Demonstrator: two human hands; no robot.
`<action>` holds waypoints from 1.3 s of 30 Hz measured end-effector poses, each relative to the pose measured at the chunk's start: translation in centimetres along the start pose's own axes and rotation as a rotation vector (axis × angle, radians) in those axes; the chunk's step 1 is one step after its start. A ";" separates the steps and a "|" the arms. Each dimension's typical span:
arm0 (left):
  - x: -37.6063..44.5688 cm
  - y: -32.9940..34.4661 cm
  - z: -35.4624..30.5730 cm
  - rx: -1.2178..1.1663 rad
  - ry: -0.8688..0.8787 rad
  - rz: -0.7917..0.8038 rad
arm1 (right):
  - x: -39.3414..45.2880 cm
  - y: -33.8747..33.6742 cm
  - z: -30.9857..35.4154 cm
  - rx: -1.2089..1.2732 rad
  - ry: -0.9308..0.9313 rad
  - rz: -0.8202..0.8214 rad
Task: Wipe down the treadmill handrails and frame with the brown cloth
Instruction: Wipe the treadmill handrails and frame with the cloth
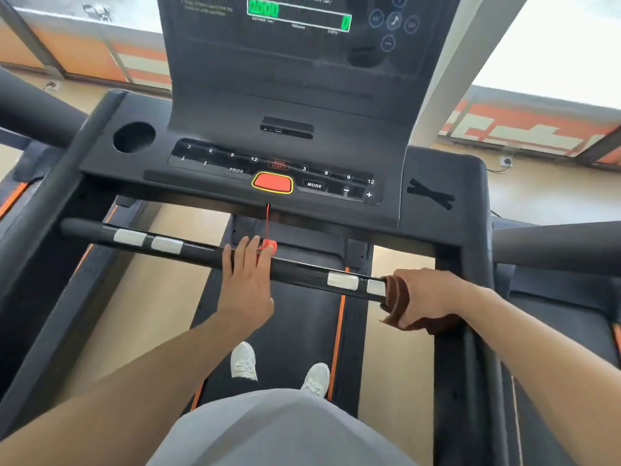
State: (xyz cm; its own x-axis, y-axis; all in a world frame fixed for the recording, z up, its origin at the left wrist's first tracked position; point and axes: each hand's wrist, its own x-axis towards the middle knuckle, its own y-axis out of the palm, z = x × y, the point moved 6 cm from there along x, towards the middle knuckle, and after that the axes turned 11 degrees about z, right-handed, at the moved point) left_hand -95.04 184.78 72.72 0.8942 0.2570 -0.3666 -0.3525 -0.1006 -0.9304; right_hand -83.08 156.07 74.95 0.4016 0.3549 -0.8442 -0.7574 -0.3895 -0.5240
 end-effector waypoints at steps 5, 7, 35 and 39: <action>0.1 0.4 0.4 0.027 0.035 0.002 | -1.6 2.6 0.5 -0.147 0.249 -0.520; 0.3 0.6 0.4 0.049 0.037 0.012 | -1.7 3.8 1.9 -0.046 0.296 -0.689; 0.4 -0.5 0.1 -0.047 0.036 0.077 | -3.7 3.3 1.5 0.160 0.221 -0.598; -1.3 -2.0 -0.6 -0.444 0.084 -0.055 | -6.9 1.3 1.3 0.705 0.193 -0.725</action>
State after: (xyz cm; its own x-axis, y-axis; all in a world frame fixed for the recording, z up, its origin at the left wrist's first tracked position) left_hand -95.37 184.11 75.07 0.9339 0.1968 -0.2984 -0.1677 -0.4960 -0.8520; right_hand -87.51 154.22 80.27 0.9114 0.1391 -0.3874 -0.4048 0.4735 -0.7823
